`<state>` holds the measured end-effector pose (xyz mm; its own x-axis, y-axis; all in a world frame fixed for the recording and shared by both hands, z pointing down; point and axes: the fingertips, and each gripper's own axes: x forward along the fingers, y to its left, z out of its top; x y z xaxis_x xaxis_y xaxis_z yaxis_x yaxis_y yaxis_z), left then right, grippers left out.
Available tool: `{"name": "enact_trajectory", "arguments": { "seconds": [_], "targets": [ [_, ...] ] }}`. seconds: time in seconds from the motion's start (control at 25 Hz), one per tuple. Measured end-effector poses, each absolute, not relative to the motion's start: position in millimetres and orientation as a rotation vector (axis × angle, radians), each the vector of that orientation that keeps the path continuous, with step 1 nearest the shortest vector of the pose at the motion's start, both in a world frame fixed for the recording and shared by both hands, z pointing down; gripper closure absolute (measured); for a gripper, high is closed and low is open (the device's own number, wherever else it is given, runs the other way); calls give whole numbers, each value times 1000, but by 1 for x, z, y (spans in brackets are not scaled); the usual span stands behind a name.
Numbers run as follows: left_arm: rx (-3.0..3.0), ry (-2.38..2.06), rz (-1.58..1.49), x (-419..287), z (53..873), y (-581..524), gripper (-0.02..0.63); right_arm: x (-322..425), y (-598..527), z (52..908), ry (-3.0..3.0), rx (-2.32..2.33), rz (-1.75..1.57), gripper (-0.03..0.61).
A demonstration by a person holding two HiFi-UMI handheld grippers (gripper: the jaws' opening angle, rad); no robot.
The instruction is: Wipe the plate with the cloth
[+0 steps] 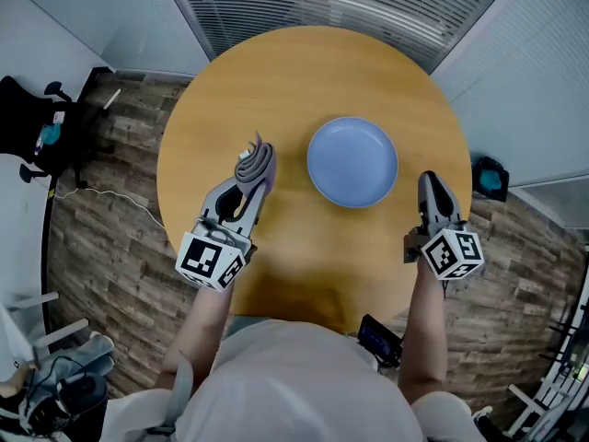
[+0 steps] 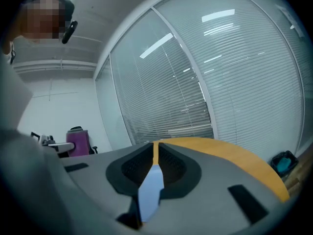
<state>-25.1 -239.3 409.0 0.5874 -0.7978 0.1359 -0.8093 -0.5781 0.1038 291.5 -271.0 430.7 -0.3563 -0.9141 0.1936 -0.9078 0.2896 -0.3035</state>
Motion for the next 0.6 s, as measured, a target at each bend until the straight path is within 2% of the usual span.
{"name": "enact_trajectory", "arguments": {
  "seconds": [0.16, 0.6],
  "targets": [
    [2651, -1352, 120, -26, 415, -242, 543, 294, -285, 469, 2545, -1798, -674, 550],
    [2633, -1365, 159, -30, 433, -251, 543, 293, -307, 556, 2618, -1853, -917, 458]
  ]
}}
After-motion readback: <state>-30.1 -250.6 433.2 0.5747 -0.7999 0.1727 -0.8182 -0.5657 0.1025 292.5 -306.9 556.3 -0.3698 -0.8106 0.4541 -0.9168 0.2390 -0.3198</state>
